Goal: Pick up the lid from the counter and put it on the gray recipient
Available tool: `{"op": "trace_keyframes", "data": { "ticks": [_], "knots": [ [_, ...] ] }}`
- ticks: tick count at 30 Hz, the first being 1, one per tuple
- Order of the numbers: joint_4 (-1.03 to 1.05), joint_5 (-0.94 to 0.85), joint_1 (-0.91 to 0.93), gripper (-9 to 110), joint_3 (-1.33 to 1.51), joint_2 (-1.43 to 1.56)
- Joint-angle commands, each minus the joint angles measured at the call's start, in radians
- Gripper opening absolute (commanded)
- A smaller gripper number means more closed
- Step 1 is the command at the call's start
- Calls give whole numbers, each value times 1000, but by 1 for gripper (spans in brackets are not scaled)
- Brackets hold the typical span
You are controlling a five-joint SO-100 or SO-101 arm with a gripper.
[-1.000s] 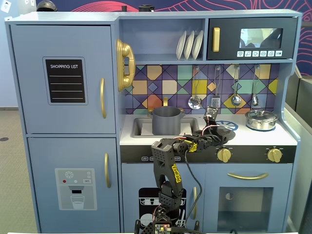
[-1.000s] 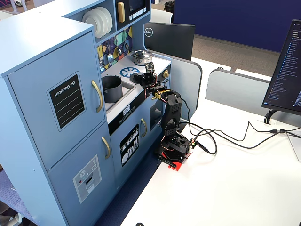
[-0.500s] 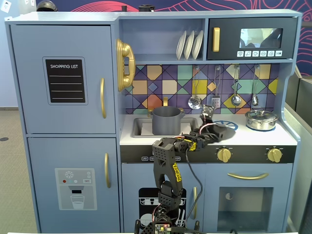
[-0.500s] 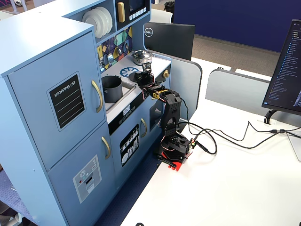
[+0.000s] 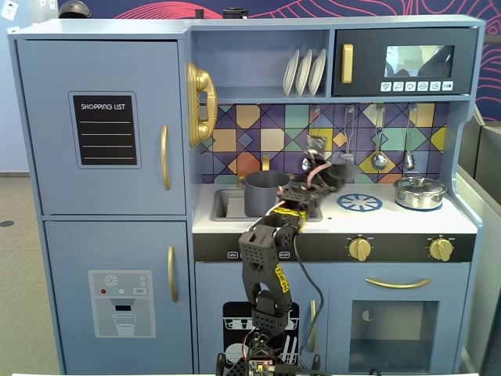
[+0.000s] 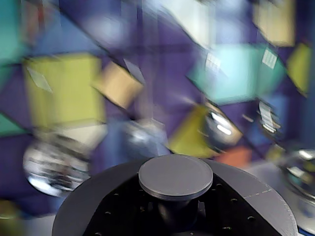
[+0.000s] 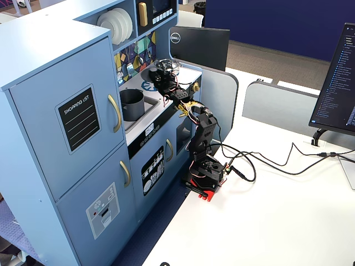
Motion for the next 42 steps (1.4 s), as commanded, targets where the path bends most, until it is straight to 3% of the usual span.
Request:
{"op": "trace_keyframes", "data": {
  "ticks": [1,16,42],
  "knots": [
    [81,8,-77,0,-103,135],
    [160,8,-310,0,-58,195],
    [77,35,-379,0,129,204]
  ]
}}
